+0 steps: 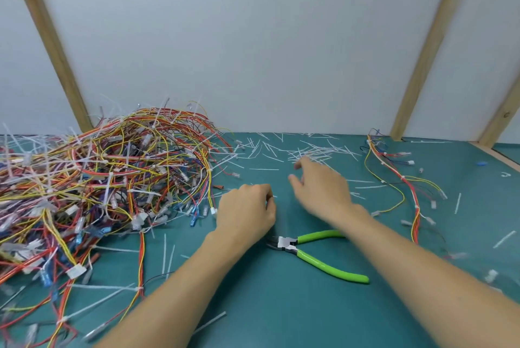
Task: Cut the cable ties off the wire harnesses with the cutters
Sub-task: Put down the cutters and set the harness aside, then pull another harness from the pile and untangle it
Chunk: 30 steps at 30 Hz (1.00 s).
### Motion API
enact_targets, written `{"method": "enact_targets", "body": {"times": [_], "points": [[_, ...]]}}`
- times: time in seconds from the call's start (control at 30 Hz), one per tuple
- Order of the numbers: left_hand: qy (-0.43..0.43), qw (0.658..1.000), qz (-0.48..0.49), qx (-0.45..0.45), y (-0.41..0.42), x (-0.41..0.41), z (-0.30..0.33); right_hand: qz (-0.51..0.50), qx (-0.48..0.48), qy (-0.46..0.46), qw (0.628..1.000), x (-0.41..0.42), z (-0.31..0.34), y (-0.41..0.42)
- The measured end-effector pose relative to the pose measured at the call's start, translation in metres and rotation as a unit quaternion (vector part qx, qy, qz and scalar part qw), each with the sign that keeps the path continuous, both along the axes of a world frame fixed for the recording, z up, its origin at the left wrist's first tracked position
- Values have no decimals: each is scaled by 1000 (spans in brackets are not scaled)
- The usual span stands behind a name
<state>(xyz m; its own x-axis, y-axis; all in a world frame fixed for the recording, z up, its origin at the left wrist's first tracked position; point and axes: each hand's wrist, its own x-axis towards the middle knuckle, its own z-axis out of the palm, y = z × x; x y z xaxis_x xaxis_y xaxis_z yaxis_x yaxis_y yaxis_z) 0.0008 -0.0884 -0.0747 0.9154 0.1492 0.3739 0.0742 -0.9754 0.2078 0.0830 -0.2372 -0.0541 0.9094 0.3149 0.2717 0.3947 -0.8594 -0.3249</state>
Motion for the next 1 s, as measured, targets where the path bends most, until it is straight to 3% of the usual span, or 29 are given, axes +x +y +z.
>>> {"method": "enact_targets", "body": {"times": [0.07,0.17,0.23,0.4,0.47,0.53,0.6,0.67,0.7,0.73,0.77,0.83,0.87,0.93,1.0], "points": [[-20,999,31,-14,6,1,9,-14,21,9,1000,-4,-14,3],[-53,992,112,-18,40,6,27,-64,99,96,988,4,-22,-7],[-23,987,157,-11,71,9,35,-80,134,113,981,9,-23,-10],[69,983,170,-2,98,18,32,-57,59,69,994,6,-29,-5],[55,983,169,-54,98,21,31,-55,61,57,995,6,-30,-4],[-14,972,154,-177,98,21,39,-54,105,52,992,6,-29,-5],[-160,924,144,-317,93,23,60,-61,183,48,980,6,-27,-6],[-304,829,120,-454,85,21,91,-58,254,54,964,6,-21,-5],[-320,790,91,-515,80,20,105,-46,293,67,953,6,-15,-1],[-285,785,60,-547,74,19,116,-35,332,82,939,6,-7,5],[-206,823,41,-527,69,18,120,-23,366,100,925,5,4,14],[-15,935,21,-353,59,10,110,10,414,181,892,0,29,35],[44,966,22,-254,55,6,102,33,418,245,874,-4,41,47],[88,986,20,-138,54,-3,93,81,360,352,860,-11,55,68],[129,985,9,-115,62,-10,94,126,281,385,870,-18,56,86]]}}
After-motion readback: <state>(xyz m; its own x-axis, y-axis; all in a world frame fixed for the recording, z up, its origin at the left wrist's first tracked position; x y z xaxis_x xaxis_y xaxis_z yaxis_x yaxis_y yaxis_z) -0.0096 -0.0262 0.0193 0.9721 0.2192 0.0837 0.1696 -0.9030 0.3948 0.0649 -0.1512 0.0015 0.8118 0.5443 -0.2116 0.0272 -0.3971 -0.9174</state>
